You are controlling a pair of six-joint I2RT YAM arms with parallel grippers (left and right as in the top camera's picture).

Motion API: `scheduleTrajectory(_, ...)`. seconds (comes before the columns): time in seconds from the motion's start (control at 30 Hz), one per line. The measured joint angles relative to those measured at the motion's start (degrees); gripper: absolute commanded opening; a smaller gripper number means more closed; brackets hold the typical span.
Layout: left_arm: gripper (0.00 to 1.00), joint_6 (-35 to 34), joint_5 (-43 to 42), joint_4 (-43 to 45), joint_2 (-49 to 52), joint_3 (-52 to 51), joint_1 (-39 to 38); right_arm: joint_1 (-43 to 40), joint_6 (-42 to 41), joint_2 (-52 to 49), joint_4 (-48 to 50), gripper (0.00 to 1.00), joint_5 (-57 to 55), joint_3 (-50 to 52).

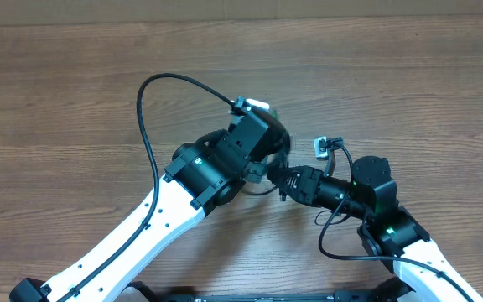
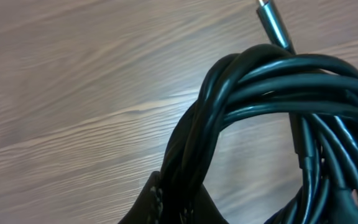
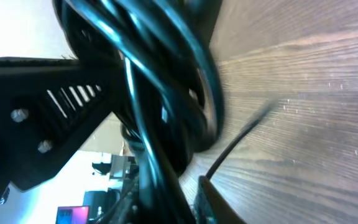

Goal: Untangle cables

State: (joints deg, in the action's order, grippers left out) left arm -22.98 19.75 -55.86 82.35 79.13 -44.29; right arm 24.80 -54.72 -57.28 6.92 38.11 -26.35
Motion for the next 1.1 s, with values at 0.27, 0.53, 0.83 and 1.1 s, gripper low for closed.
scheduleTrajectory(0.27,0.04,-0.7,13.0,0.0,0.0,0.0,-0.5,0.0,-5.0,0.0,0.9,0.04,1.4,0.0)
scheduleTrajectory(0.53,0.04,-1.1,10.7,1.8,0.0,0.0,-0.7,0.0,-10.4,-0.1,6.9,0.33,5.4,0.0)
scheduleTrajectory(0.83,0.04,2.3,8.9,1.1,0.0,0.0,-0.6,0.0,10.7,-0.1,4.9,0.7,4.4,0.0)
scheduleTrajectory(1.1,0.04,7.0,1.7,1.4,0.0,0.0,-0.5,0.0,18.1,-0.1,2.9,0.18,-2.2,0.0)
